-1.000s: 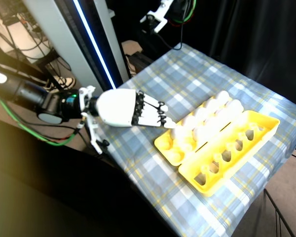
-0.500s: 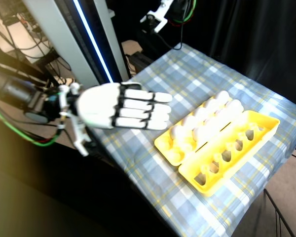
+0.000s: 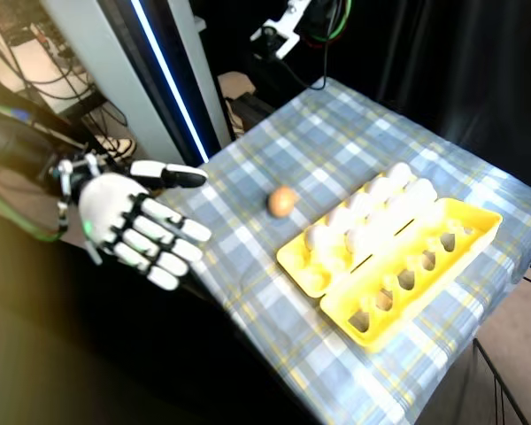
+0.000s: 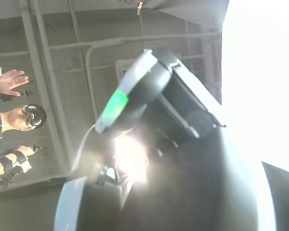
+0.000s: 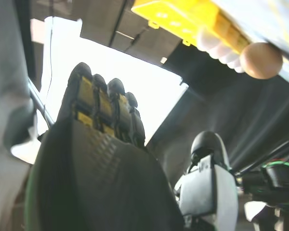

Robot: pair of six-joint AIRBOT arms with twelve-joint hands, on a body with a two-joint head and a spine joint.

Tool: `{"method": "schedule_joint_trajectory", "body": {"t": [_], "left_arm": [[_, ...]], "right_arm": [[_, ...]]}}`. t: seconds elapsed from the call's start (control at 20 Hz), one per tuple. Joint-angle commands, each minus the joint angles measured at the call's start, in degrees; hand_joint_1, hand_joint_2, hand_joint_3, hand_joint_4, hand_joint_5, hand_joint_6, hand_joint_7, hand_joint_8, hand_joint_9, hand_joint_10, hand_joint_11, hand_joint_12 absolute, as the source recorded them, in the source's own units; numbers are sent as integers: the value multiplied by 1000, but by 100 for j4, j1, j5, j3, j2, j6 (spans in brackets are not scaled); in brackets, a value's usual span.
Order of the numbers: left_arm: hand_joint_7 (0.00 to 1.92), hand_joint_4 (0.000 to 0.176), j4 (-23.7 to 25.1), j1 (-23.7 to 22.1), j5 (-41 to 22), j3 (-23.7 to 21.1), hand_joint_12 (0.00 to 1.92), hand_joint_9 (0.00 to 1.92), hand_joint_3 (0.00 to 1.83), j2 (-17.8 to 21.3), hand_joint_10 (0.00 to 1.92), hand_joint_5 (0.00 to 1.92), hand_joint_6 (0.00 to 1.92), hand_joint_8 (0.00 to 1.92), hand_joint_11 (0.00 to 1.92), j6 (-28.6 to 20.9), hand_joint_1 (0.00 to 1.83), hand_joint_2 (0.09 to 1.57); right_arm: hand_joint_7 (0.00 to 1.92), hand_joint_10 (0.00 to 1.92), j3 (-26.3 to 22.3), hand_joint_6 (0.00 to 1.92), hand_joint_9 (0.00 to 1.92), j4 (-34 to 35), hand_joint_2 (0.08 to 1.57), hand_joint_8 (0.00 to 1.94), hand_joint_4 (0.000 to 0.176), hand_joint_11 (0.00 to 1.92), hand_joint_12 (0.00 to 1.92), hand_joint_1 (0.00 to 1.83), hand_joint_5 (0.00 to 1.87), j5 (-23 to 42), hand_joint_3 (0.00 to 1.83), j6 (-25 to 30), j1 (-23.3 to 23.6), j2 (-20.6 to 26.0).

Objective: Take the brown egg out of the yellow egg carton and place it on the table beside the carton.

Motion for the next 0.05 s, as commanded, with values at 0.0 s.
{"method": "schedule_joint_trajectory", "body": {"t": [0.0], "left_arm": [[1213,0,109,-103,-420,-38,1921,1306,2,-47,1921,696,1921,1921,1139,-67,320,1398]], "right_arm": [[102,0,43,1,0,-51,1069,0,28,0,0,225,120,666,10,5,16,-11]]}}
